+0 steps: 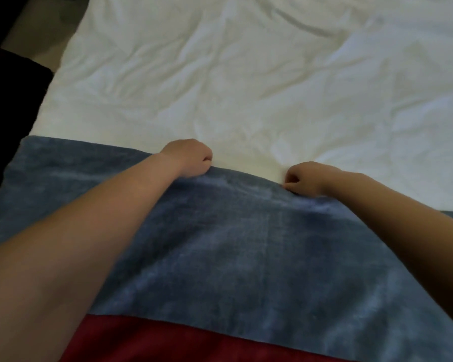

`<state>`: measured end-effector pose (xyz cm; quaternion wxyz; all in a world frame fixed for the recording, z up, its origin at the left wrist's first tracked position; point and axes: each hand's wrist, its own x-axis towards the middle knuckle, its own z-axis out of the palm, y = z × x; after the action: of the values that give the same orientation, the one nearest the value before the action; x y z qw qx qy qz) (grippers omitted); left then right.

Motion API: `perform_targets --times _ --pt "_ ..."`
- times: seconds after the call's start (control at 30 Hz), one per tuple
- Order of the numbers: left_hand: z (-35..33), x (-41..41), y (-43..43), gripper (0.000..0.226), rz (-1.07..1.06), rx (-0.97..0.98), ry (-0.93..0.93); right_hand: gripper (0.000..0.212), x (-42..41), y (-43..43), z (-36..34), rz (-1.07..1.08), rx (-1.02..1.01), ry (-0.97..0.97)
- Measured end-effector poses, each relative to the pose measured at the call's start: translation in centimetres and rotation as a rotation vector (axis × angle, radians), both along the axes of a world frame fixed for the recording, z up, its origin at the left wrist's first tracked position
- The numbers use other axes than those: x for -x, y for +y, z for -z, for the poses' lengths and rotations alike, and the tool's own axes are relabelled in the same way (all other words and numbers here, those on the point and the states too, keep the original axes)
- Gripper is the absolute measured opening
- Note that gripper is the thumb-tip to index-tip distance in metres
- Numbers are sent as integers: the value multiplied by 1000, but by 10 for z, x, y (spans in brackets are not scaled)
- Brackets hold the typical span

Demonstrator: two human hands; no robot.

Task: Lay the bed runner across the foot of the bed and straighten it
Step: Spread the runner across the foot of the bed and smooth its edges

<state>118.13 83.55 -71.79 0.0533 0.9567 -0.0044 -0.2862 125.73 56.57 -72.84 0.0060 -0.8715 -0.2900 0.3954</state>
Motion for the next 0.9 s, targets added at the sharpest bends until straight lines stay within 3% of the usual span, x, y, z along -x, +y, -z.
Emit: perform_targets --times 0.17,0.27,0.4,0.57,0.67,0.8,0.9 --pt "-7 -11 -4 25 21 -54 183 30 2 6 -5 57 64 234" --pt "-7 -15 -2 23 61 -57 183 27 2 8 -6 138 19 307" --pt "-8 -21 11 13 60 3 42 7 -9 4 -8 250 -177 197" --pt "2 -19 34 18 -33 58 45 13 -32 -5 -9 360 -264 163" --pt "5 -19 51 28 -172 131 122 25 -42 -12 -8 505 -311 270" --pt "3 -12 81 19 -212 190 199 32 -46 -16 0 323 -251 216" --pt "2 -10 93 18 -182 155 55 27 -59 -15 2 290 -308 57"
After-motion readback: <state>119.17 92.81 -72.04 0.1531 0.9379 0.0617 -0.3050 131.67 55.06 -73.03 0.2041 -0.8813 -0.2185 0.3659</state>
